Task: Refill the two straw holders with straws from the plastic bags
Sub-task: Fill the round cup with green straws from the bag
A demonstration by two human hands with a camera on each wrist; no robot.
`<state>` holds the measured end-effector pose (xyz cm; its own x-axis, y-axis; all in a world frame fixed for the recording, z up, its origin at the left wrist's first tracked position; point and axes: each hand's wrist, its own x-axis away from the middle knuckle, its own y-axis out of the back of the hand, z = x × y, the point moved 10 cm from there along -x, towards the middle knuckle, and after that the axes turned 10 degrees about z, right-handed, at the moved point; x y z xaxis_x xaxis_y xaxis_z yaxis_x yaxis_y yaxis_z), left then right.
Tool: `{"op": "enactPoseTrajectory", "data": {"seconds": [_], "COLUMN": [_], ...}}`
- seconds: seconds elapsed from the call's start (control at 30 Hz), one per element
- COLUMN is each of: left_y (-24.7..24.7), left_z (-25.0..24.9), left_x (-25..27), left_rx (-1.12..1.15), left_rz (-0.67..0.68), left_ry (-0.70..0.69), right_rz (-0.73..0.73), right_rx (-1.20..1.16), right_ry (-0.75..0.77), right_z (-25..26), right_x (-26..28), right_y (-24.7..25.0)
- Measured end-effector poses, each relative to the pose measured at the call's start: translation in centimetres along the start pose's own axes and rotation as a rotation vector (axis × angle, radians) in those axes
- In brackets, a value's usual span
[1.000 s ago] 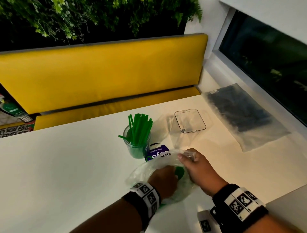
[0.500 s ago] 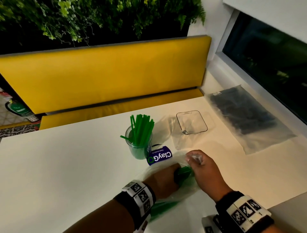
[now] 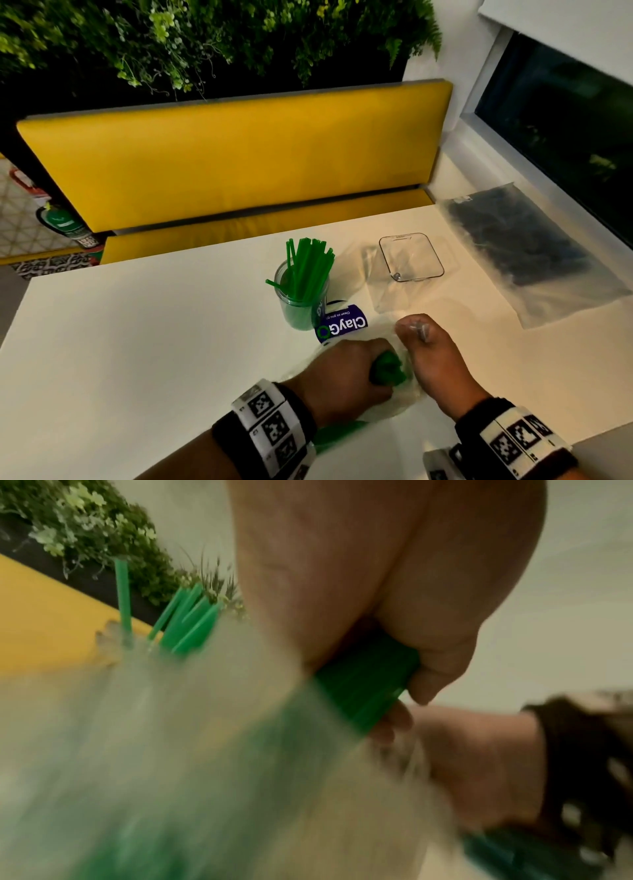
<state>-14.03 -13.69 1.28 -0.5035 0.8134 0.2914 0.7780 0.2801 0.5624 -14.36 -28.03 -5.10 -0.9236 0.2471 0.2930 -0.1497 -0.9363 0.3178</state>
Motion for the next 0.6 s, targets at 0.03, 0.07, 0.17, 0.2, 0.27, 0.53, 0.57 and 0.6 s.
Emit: {"op": "enactPoseTrajectory", "data": {"seconds": [0.03, 0.07, 0.17, 0.2, 0.27, 0.53, 0.57, 0.6], "left_y": [1.4, 3.4, 12.9, 16.1, 20.5, 21.9, 22.1, 22.3], "left_z": [-1.2, -2.4, -3.7, -2.9, -0.5, 6.2, 6.3, 6.3], "left_x": [1.1, 2.6, 7.8, 9.4, 10.6, 6.3, 6.2, 6.3], "left_rx": [0.115, 0.266, 0.671, 0.751, 0.833, 0.8, 0.819, 0.838], "left_rz": [-0.054, -0.123, -0.557, -0.713, -0.896, -1.078, -1.089, -1.101], "left_ry": [-0.069, -0.138, -0.342, -0.397, -0.444, -0.196, -0.218, -0.241], "right_rz": [-0.003, 0.0, 0.049, 0.069, 0.087, 0.103, 0.102, 0.102], "right_rx": [0.009, 0.021, 0.053, 0.058, 0.059, 0.008, 0.004, 0.001], "right_ry": [0.001, -0.002, -0.037, -0.05, -0.048, -0.063, -0.066, -0.069], "right_z": [-0.1, -0.2, -0.6, -0.7, -0.6, -0.4, -0.4, -0.5], "right_x": [0.2, 0.3, 0.6, 0.7, 0.9, 1.4, 1.4, 1.4], "right_y": [0.0, -0.1, -0.5, -0.6, -0.8, -1.4, -1.4, -1.4]}}
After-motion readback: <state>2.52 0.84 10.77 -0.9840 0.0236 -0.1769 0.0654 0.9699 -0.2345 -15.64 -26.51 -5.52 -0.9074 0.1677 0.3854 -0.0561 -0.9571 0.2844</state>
